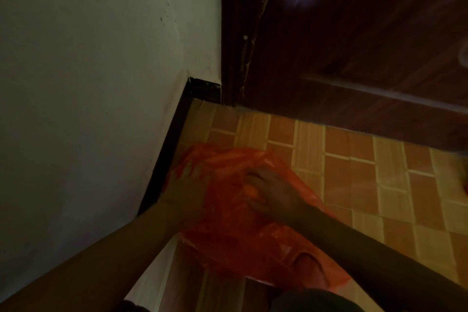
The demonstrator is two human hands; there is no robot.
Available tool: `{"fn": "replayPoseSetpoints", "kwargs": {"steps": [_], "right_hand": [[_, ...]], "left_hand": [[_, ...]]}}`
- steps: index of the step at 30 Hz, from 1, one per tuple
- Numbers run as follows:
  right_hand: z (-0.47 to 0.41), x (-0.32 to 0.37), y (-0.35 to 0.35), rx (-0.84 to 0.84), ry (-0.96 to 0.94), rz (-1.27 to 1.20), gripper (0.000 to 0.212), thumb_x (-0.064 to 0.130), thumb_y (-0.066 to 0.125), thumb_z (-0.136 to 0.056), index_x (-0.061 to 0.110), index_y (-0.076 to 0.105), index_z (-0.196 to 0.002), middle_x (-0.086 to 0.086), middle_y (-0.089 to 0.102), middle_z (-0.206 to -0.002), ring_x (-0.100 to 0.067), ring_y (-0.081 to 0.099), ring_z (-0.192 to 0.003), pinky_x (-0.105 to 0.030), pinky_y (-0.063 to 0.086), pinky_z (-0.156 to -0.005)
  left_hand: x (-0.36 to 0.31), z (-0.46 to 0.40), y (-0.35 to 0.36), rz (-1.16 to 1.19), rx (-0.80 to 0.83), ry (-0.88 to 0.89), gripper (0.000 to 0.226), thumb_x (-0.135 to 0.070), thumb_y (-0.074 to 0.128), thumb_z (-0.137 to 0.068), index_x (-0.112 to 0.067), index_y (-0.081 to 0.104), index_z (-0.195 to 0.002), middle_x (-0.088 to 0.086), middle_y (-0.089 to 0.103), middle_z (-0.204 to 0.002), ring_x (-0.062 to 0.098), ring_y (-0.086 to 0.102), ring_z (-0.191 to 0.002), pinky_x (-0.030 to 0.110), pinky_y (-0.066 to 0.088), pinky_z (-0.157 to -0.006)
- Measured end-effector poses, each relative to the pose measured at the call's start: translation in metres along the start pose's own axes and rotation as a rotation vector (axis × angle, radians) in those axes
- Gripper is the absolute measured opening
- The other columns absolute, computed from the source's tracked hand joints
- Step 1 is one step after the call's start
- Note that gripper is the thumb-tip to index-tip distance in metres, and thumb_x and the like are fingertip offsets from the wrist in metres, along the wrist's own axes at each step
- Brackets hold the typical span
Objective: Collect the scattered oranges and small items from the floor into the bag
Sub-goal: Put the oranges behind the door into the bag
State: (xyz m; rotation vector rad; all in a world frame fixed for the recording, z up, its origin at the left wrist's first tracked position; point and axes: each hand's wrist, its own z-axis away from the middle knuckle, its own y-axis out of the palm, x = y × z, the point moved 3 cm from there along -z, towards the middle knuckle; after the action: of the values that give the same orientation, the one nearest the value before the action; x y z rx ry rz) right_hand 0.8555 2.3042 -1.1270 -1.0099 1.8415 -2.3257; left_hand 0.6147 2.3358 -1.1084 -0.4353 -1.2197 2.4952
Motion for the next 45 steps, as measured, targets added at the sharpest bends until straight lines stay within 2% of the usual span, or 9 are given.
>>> {"fn": "replayPoseSetpoints", "kwargs": {"steps": [11, 22, 28, 31, 34, 38, 40, 43, 45], "right_hand": [[-0.003, 0.008, 0.062, 0.241, 0.005, 0.08, 0.057, 0.043, 0.057, -0.099, 0.02, 0.047, -0.15, -0.005, 0.041, -0.157, -0.028, 0.046, -0.138, -0.051, 0.047, -0.106], [0.004, 0.009, 0.046, 0.086, -0.068, 0.126, 0.058, 0.044, 0.065, -0.092, 0.021, 0.05, -0.143, -0.01, 0.056, -0.146, -0.031, 0.057, -0.131, -0.047, 0.054, -0.101], [0.016, -0.003, 0.028, -0.02, -0.014, 0.122, 0.058, 0.041, 0.064, -0.094, 0.023, 0.049, -0.146, -0.011, 0.05, -0.15, -0.032, 0.052, -0.132, -0.051, 0.049, -0.103], [0.032, -0.014, 0.015, -0.081, 0.078, 0.134, 0.064, 0.041, 0.061, -0.094, 0.022, 0.037, -0.15, -0.013, 0.042, -0.155, -0.035, 0.046, -0.139, -0.054, 0.044, -0.11], [0.051, -0.031, 0.008, -0.085, 0.309, 0.158, 0.074, 0.049, 0.059, -0.095, 0.023, 0.026, -0.157, -0.011, 0.028, -0.162, -0.032, 0.034, -0.146, -0.058, 0.038, -0.115], [0.067, -0.052, 0.009, -0.049, 0.544, 0.169, 0.082, 0.063, 0.044, -0.099, 0.023, 0.01, -0.163, -0.01, 0.017, -0.168, -0.032, 0.021, -0.154, -0.059, 0.024, -0.122], [0.074, -0.063, 0.008, 0.015, 0.652, 0.174, 0.09, 0.063, 0.046, -0.098, 0.022, 0.002, -0.164, -0.011, 0.013, -0.169, -0.035, 0.019, -0.155, -0.058, 0.022, -0.123], [0.084, -0.076, 0.007, 0.139, 0.789, 0.143, 0.091, 0.053, 0.056, -0.098, 0.018, 0.003, -0.164, -0.012, 0.031, -0.163, -0.035, 0.039, -0.145, -0.054, 0.035, -0.116], [0.088, -0.082, 0.006, 0.169, 0.823, 0.11, 0.066, 0.037, 0.055, -0.102, 0.015, 0.026, -0.158, -0.011, 0.055, -0.143, -0.031, 0.06, -0.123, -0.044, 0.05, -0.098]], "left_hand": [[0.009, 0.005, 0.003, 0.002, -0.015, -0.018, 0.087, -0.066, 0.053, -0.092, -0.032, 0.015, -0.162, 0.007, 0.001, -0.172, 0.038, -0.001, -0.157, 0.069, 0.012, -0.122], [0.007, 0.002, 0.002, 0.047, -0.01, -0.074, 0.087, -0.059, 0.057, -0.094, -0.033, 0.01, -0.163, 0.008, -0.009, -0.172, 0.037, -0.012, -0.157, 0.075, 0.015, -0.118], [0.007, -0.003, -0.005, 0.154, 0.072, -0.302, 0.077, -0.043, 0.05, -0.104, -0.038, 0.002, -0.164, 0.008, -0.014, -0.171, 0.048, -0.004, -0.155, 0.072, 0.024, -0.117], [0.011, -0.002, 0.004, 0.259, 0.078, -0.342, 0.069, -0.053, 0.035, -0.107, -0.037, 0.001, -0.164, 0.013, -0.007, -0.171, 0.047, 0.012, -0.153, 0.063, 0.026, -0.12], [0.022, -0.012, 0.02, 0.203, 0.113, -0.336, 0.071, -0.05, 0.042, -0.106, -0.034, 0.007, -0.165, 0.017, -0.003, -0.17, 0.047, 0.019, -0.15, 0.06, 0.032, -0.118], [0.022, -0.018, 0.014, 0.27, 0.012, -0.484, 0.059, -0.031, 0.045, -0.109, -0.006, 0.026, -0.159, 0.027, 0.037, -0.156, 0.046, 0.045, -0.136, 0.054, 0.042, -0.108], [0.016, -0.017, 0.012, 0.208, 0.029, -0.426, 0.059, -0.033, 0.043, -0.11, -0.006, 0.025, -0.16, 0.025, 0.037, -0.156, 0.044, 0.044, -0.138, 0.053, 0.041, -0.111], [0.015, -0.012, 0.02, 0.171, 0.147, -0.382, 0.059, -0.038, 0.04, -0.109, -0.018, 0.022, -0.161, 0.019, 0.028, -0.162, 0.039, 0.038, -0.144, 0.051, 0.04, -0.115], [0.013, 0.0, 0.02, 0.195, 0.095, -0.408, 0.048, -0.027, 0.039, -0.11, -0.012, 0.035, -0.155, 0.018, 0.038, -0.156, 0.037, 0.046, -0.138, 0.049, 0.042, -0.112]]}}
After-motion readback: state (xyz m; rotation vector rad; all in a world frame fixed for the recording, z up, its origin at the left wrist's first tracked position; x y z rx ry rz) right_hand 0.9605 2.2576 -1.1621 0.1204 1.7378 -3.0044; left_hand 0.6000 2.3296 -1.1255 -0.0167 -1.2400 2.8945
